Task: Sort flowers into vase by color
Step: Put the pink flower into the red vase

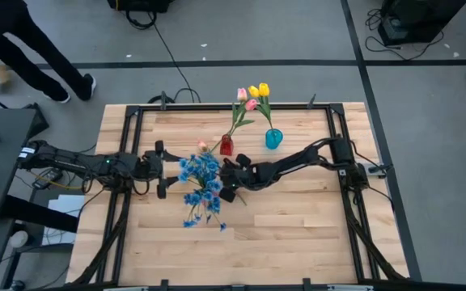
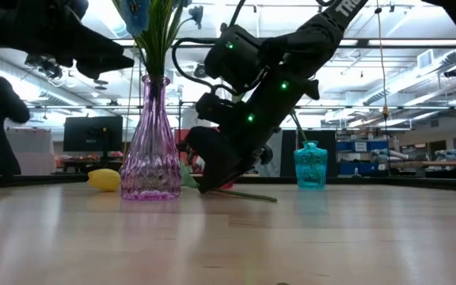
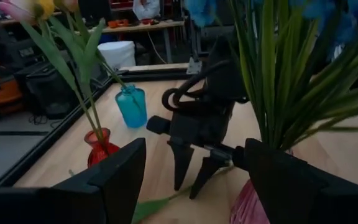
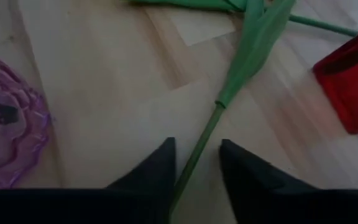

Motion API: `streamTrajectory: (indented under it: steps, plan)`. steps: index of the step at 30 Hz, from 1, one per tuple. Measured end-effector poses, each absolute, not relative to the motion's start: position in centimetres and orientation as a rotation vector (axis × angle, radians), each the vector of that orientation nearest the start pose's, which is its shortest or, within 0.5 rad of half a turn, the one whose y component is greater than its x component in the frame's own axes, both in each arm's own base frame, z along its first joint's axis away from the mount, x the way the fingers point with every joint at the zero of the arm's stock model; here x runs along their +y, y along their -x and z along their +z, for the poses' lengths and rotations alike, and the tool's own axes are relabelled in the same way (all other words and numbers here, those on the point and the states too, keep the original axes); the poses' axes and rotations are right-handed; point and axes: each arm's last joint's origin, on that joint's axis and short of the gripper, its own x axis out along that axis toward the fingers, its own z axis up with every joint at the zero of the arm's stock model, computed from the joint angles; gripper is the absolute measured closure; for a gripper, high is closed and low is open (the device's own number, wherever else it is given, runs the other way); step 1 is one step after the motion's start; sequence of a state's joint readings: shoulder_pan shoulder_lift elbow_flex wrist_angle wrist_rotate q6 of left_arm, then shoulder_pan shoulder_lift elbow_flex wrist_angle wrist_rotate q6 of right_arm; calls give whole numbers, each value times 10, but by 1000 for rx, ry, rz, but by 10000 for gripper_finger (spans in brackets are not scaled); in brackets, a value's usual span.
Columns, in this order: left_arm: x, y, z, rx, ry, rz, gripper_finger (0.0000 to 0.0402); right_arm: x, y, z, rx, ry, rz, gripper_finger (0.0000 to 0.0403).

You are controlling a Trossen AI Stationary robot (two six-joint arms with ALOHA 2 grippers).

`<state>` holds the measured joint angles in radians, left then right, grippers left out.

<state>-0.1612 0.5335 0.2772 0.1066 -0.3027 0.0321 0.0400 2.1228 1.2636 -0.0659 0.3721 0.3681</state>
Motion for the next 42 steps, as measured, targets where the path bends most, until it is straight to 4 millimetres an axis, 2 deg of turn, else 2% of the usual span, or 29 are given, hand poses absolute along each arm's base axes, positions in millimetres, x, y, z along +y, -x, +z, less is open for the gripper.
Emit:
streamTrajectory:
  steps: [5, 6, 9, 13, 18, 25, 28, 31, 35, 42]
  plan:
    - [-14, -137, 218, 161, -40, 140, 122, 1, -419, 106, 883, -216, -430, 375]
    - [-14, -137, 218, 162, -35, 141, 122, 1, -418, 106, 896, -222, -419, 387]
    - [-14, -136, 219, 161, -33, 139, 122, 1, -412, 113, 943, -235, -409, 384]
    - [-13, -133, 221, 137, -28, 139, 122, 1, -395, 134, 1018, -192, -444, 387]
    - [-13, -131, 221, 143, -26, 138, 122, 5, -382, 182, 936, -148, -492, 395]
    - [-13, -130, 209, 163, -5, 129, 122, 13, -365, 231, 797, -71, -566, 395]
    - [-13, -131, 205, 140, -6, 134, 122, 15, -363, 241, 747, -19, -586, 395]
    - [-13, -131, 204, 93, -38, 144, 122, 9, -366, 247, 649, -5, -549, 395]
    - [-12, -131, 203, 19, -83, 155, 122, -11, -366, 236, 467, -46, -428, 395]
    - [-9, -126, 222, -149, -219, 278, 122, -28, -361, 222, -26, 87, -342, 395]
